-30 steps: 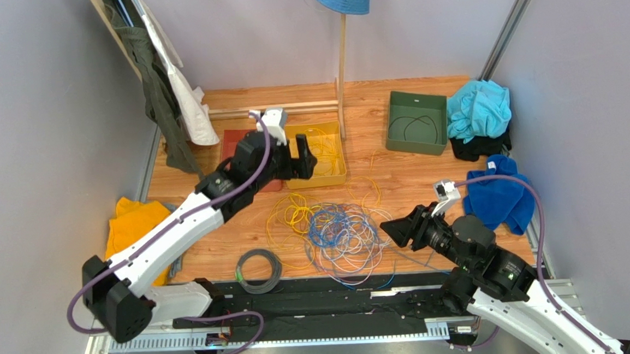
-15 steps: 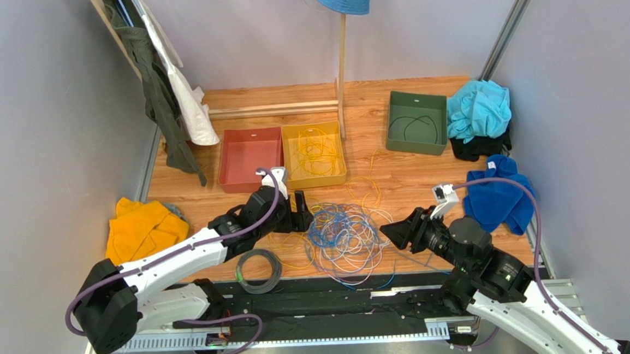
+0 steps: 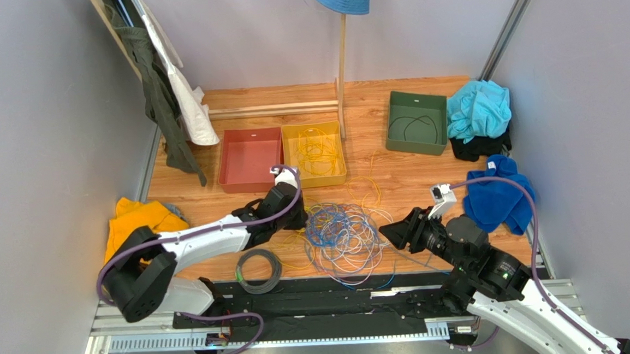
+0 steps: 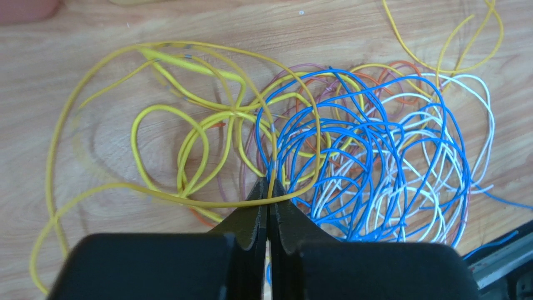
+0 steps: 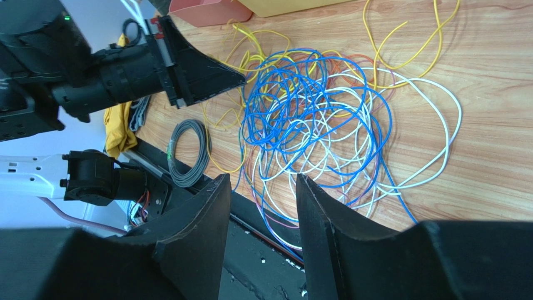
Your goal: Untangle the cables
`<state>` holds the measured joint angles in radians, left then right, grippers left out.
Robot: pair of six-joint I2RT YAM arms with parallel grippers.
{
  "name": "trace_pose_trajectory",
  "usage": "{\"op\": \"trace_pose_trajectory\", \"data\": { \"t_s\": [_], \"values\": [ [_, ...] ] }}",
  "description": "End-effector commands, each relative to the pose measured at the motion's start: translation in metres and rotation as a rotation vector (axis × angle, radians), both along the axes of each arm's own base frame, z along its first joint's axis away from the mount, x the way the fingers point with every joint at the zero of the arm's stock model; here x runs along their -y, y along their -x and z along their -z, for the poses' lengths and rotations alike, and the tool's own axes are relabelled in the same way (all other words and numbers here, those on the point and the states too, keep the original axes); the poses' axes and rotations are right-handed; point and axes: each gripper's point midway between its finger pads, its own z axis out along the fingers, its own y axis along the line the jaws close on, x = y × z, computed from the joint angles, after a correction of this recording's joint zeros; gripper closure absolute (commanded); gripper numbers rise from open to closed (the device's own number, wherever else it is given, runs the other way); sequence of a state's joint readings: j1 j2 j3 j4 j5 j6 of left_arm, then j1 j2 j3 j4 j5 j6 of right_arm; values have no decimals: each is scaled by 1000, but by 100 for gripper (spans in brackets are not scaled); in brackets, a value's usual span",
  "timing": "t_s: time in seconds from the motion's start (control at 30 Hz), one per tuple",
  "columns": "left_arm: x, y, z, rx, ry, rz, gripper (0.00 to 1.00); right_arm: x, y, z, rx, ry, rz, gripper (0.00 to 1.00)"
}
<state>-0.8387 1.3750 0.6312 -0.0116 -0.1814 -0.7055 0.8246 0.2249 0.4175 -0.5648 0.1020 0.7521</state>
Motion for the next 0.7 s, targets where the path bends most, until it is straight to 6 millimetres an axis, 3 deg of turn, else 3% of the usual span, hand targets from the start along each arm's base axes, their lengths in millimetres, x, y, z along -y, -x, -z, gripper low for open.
{"op": "trace_pose_trajectory", "data": {
  "t_s": [0.0,0.03,0.07,0.13,0.17,0.2,0.27,0.3,0.37,0.4,0.5,0.6,0.67],
  "values": [
    [8,-2,-72,141,108,6,100,-2,0,-4,15,-23,-6,53],
    [6,2,-102,199,150,17,100,-3,0,-3,14,-24,-6,54],
    [3,12,-112,205,134,41,100,-3,0,-3,16,-29,-7,54],
    [-1,18,-174,316,190,67,100,-6,-1,-4,20,-38,-12,54],
    [-4,26,-186,323,179,92,100,-7,-1,-2,15,-39,-17,54],
    [-5,28,-224,385,211,110,100,-8,0,-3,15,-46,-21,54],
    [-13,36,-252,421,208,142,100,-12,0,-5,18,-57,-35,54],
    [-15,39,-285,460,248,154,100,-12,0,-7,22,-62,-37,54],
    [-18,43,-300,469,226,179,100,-13,1,-8,23,-61,-43,54],
    [-20,46,-325,505,254,183,100,-13,1,-7,22,-55,-43,54],
    [-24,47,-350,535,257,190,100,-11,1,-5,24,-39,-42,54],
    [-20,47,-341,498,227,201,100,-7,-1,8,-13,14,-21,53],
    [-15,46,-322,445,209,203,100,-6,-3,16,-37,40,-11,53]
  ]
}}
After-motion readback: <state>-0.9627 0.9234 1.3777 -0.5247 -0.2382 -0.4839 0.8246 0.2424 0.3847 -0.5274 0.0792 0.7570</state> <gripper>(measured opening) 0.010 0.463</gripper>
